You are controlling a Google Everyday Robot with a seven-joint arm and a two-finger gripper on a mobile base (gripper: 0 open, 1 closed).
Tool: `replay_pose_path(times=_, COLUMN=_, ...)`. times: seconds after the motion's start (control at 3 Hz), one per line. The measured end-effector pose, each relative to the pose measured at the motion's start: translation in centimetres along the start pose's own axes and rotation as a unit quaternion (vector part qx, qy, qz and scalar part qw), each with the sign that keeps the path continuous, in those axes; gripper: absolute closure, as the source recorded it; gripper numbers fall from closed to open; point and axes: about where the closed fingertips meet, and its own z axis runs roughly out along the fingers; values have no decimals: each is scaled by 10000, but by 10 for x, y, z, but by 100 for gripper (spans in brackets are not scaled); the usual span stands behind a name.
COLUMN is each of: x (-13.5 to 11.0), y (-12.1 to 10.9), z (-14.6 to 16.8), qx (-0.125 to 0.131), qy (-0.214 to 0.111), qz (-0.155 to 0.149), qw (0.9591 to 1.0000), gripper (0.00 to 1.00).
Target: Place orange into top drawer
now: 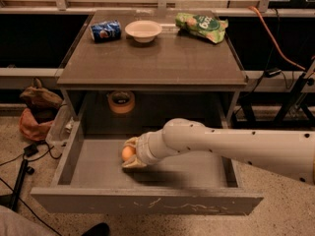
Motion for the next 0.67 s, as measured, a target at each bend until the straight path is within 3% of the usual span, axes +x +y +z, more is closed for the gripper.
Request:
replay_pose_path(times=0.33, x=0, y=0, z=0, qx=0, qy=0, qz=0, qw=10000, gripper=0)
replay_pose_path(times=0.67, x=0, y=0, z=0, qx=0, qy=0, qz=0, qw=10000, gripper=0)
